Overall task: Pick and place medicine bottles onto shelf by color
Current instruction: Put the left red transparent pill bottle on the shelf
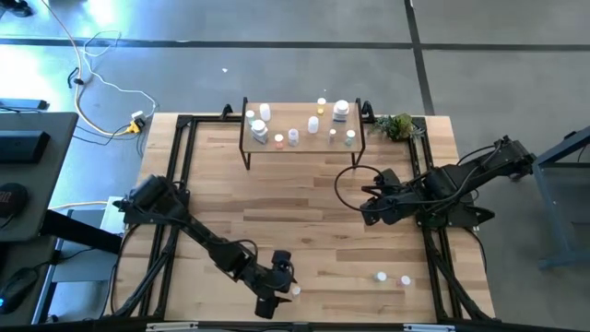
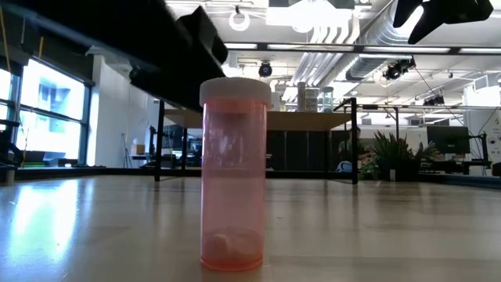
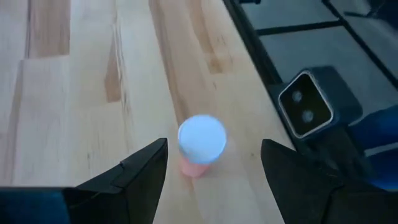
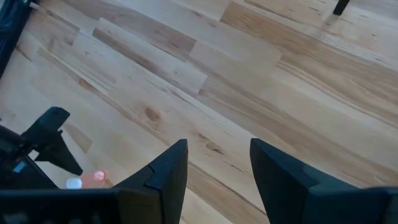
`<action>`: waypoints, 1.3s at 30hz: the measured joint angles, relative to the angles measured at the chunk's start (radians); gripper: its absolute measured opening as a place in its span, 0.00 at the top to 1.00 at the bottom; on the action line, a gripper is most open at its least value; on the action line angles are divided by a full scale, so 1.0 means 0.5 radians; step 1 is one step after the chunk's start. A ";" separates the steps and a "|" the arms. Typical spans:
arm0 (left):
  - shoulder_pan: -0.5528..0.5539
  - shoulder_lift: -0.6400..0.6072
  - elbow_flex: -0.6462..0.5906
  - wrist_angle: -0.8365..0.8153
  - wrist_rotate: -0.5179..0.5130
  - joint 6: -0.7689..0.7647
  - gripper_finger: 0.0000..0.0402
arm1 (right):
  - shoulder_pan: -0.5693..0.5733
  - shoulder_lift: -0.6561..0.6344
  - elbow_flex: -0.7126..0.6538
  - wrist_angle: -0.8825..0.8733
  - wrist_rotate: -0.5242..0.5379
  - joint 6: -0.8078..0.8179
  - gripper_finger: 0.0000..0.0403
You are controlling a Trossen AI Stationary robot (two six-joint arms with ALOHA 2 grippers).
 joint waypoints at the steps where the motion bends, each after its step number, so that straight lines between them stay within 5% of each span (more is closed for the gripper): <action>1: 0.000 0.007 0.001 0.008 -0.001 0.001 0.38 | -0.001 0.000 0.000 0.000 0.000 0.000 0.59; 16: 0.035 0.071 -0.001 0.125 -0.053 -0.015 0.41 | -0.001 0.001 0.000 0.000 0.000 0.000 0.59; 39: 0.035 0.070 -0.001 0.110 0.019 -0.017 0.75 | 0.000 0.000 0.000 0.000 0.000 -0.002 0.59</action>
